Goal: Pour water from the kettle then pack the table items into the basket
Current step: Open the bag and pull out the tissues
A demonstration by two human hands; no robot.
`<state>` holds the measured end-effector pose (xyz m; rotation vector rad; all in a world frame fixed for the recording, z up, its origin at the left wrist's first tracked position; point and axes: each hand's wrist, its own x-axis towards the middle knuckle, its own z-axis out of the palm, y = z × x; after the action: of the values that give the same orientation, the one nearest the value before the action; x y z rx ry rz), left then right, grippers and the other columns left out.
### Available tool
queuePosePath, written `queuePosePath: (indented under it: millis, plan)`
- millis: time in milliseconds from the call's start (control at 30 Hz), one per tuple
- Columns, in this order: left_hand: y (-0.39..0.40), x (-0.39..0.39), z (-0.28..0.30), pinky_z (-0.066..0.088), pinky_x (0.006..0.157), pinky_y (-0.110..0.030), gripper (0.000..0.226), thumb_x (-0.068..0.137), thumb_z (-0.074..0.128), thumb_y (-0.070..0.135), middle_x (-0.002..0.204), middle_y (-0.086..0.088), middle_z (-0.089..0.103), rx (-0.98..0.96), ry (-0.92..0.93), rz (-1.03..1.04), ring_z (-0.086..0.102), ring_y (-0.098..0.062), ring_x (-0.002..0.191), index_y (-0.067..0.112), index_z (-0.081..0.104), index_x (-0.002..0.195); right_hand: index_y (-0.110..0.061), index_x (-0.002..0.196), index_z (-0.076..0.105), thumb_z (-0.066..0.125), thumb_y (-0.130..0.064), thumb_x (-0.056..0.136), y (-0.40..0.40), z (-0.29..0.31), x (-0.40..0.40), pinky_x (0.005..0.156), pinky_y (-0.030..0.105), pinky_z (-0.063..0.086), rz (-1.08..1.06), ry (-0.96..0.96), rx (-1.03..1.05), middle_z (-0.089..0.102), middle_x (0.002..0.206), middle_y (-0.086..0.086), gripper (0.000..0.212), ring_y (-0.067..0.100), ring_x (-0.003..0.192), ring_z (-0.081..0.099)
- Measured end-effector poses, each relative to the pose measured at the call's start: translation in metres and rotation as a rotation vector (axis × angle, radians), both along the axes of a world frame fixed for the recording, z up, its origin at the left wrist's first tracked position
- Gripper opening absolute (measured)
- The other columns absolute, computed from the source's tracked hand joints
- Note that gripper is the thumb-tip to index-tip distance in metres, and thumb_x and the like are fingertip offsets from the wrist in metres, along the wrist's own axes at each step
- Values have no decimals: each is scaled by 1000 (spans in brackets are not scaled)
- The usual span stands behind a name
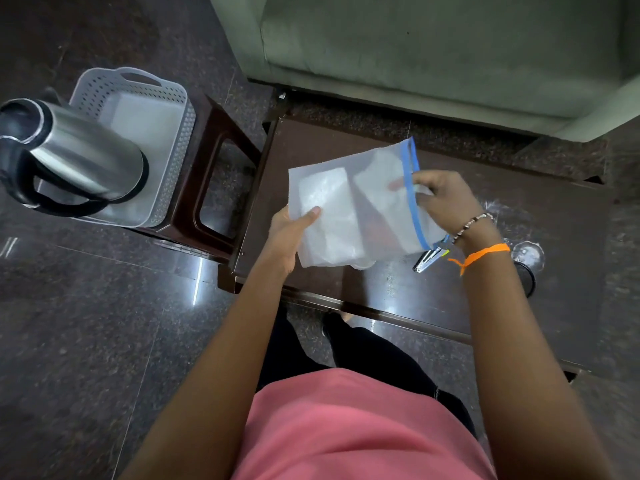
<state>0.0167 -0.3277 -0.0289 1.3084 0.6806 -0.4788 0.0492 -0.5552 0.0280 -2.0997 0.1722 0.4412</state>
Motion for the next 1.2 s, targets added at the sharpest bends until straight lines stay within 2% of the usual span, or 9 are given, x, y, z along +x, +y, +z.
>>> queuePosePath:
  millis: [167,300,400,533,700,800,900,1033,1200]
  plan:
    - [-10,0,-7,55,80,-38,54,83,66,12,118,-6,55,222,6,68,61,-20,98,12,32,126,-19,114,60,57,16,75,-21,12,-9,91,26,47,-189,-119,145,62,113,2,53,13,101,57]
    - [-19,0,-4,54,76,-38,59,84,57,10,107,1,58,333,-102,53,61,-18,94,38,23,123,-25,112,59,71,8,69,-18,21,-12,61,10,36,-272,-212,182,49,75,-8,55,0,63,40]
    - [-25,3,0,51,86,-38,53,84,48,5,115,1,57,446,-201,-29,58,-20,102,39,34,122,-20,99,68,74,-1,71,-13,29,-16,59,7,35,-286,-277,118,55,73,-13,35,-5,57,44]
    - [-31,5,0,49,92,-30,34,88,42,0,112,2,65,644,-339,-140,57,-15,105,18,70,96,-9,87,74,73,-9,72,-3,38,-26,71,4,34,-294,-362,-74,42,81,-19,15,-4,76,48]
    - [-35,6,0,50,90,-34,35,89,41,-1,111,-5,64,679,-317,-150,59,-19,105,16,72,87,-12,75,72,76,-25,69,3,50,-29,98,24,36,-269,-437,-255,46,109,-3,15,22,110,37]
    - [-37,5,5,49,93,-34,37,88,39,-2,115,-5,62,684,-295,-166,58,-19,107,14,72,90,-14,71,71,76,-26,68,9,53,-33,100,35,30,-237,-444,-318,46,134,4,14,28,129,33]
    - [-32,5,7,50,91,-34,37,89,38,-3,117,-6,61,709,-259,-177,58,-20,107,15,71,92,-17,69,69,74,-29,70,13,51,-35,109,42,23,-196,-558,-342,55,130,0,12,24,136,29]
    - [-28,2,10,47,80,-24,38,89,38,-2,117,-3,60,690,-246,-217,57,-18,104,16,72,89,-12,75,67,68,-26,76,21,33,-31,86,29,37,-184,-474,-200,70,84,3,14,16,89,61]
    - [-34,0,20,48,92,-36,38,86,45,5,105,-2,66,456,-209,-273,58,-17,99,27,72,71,0,80,67,70,-10,79,37,-4,-29,57,17,38,-245,-45,182,57,69,1,10,4,62,48]
